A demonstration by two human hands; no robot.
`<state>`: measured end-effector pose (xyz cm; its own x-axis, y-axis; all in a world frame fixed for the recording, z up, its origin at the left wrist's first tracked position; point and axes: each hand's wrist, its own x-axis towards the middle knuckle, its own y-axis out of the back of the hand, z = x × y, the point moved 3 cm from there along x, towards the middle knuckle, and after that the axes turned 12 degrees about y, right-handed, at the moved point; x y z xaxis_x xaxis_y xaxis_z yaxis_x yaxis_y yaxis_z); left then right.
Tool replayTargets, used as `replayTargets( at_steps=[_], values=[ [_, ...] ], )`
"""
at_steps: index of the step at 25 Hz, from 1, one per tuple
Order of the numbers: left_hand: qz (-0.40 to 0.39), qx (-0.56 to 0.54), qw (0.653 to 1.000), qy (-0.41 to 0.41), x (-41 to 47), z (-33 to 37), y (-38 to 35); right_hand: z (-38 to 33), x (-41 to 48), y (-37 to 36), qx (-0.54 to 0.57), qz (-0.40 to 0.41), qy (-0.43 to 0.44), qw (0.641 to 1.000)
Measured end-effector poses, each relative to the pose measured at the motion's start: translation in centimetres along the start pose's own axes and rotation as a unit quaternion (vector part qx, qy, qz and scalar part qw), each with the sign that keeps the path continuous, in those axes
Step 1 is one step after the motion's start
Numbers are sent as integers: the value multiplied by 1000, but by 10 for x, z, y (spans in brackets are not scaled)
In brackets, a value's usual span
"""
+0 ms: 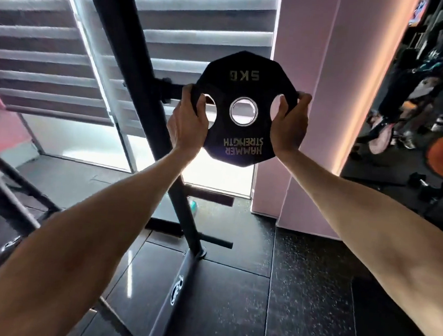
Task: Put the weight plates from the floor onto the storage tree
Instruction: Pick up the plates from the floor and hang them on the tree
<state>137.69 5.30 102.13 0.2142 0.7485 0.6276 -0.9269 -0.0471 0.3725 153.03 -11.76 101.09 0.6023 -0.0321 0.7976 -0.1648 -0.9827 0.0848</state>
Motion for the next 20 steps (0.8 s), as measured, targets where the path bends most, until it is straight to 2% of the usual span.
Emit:
replayTargets(
  at_steps=[8, 10, 15, 20],
  values=[
    [91, 12, 996, -11, 32, 2, -58, 68, 50, -85, 76, -40, -5, 996],
    [125, 44, 991, -20, 32, 8, -61, 78, 57, -100, 112, -53, 0, 992],
    [191, 124, 974, 18, 23, 12, -52, 82, 60, -131, 202, -114, 9, 973],
    [213, 174, 961, 20, 9, 19, -53, 93, 62, -155, 266, -136, 61, 952]
  ],
)
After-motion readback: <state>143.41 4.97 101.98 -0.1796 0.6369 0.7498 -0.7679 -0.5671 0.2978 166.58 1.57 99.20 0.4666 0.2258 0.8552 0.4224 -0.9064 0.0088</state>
